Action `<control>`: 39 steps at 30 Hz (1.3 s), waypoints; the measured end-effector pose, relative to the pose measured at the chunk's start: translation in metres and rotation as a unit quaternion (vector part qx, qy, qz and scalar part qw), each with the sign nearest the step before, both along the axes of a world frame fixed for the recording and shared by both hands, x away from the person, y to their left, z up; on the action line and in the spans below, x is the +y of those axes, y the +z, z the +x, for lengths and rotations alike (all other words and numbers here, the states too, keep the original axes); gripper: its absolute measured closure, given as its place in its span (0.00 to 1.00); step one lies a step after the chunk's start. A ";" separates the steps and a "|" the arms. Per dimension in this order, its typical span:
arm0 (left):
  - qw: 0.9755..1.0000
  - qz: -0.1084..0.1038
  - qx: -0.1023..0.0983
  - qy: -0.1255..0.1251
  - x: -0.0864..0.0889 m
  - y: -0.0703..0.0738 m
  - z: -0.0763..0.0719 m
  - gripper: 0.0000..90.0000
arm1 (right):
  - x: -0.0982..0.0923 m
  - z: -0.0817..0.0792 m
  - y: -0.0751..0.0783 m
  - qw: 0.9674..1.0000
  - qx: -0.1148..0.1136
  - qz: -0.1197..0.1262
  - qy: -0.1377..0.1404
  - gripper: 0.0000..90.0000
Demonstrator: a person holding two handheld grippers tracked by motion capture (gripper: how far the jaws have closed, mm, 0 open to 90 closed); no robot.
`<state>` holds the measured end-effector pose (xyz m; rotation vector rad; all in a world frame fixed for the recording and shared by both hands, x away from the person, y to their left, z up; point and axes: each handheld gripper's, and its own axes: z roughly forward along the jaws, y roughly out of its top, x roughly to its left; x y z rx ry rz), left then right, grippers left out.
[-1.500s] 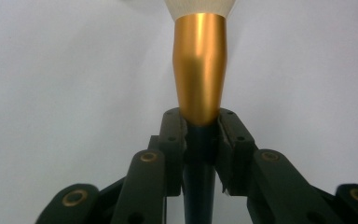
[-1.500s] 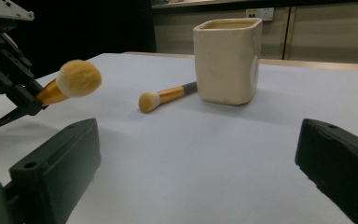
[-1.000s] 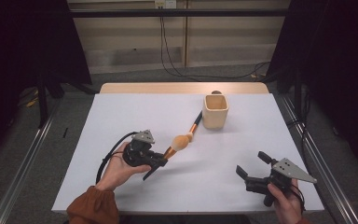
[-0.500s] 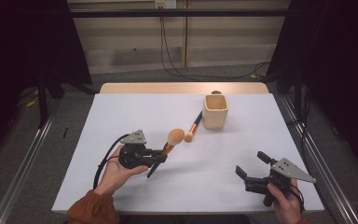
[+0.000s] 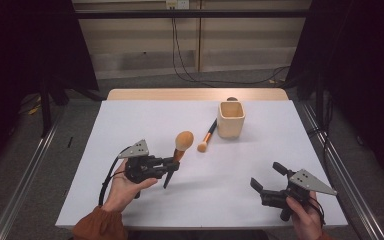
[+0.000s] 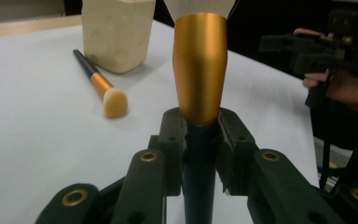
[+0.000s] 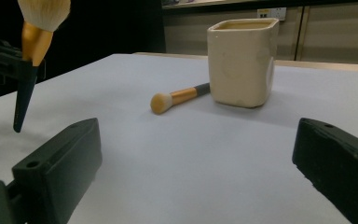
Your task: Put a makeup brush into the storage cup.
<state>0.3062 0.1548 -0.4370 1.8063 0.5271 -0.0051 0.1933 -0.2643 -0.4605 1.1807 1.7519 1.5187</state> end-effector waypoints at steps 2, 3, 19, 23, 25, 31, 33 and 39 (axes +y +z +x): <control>1.000 -0.018 0.003 0.004 0.001 -0.001 -0.001 0.82 | 0.001 -0.001 0.000 1.000 -0.002 0.004 0.008 0.01; 1.000 -0.023 0.002 0.007 0.001 -0.002 -0.001 0.82 | 0.001 -0.001 0.000 1.000 -0.002 0.004 0.008 0.01; 0.999 -0.034 -0.009 -0.002 -0.019 -0.001 -0.010 0.82 | 0.014 0.005 0.007 0.998 0.004 0.028 0.049 0.01; 0.999 -0.034 -0.008 -0.005 -0.024 0.000 -0.012 0.82 | 0.021 0.005 0.013 0.996 -0.013 0.029 0.081 0.00; 0.999 -0.035 -0.018 -0.004 -0.026 0.002 -0.014 0.82 | 0.023 0.006 0.015 0.995 -0.014 0.032 0.095 0.00; 0.999 -0.031 -0.026 -0.016 -0.032 0.007 -0.023 0.82 | 0.032 0.007 0.024 0.992 -0.020 0.037 0.121 0.00; 0.999 -0.032 -0.029 -0.017 -0.034 0.008 -0.024 0.82 | 0.034 0.010 0.027 0.992 -0.018 0.035 0.122 0.00; 0.999 -0.034 -0.028 -0.016 -0.040 0.007 -0.023 0.82 | 0.048 0.023 0.036 0.989 -0.020 0.039 0.139 0.00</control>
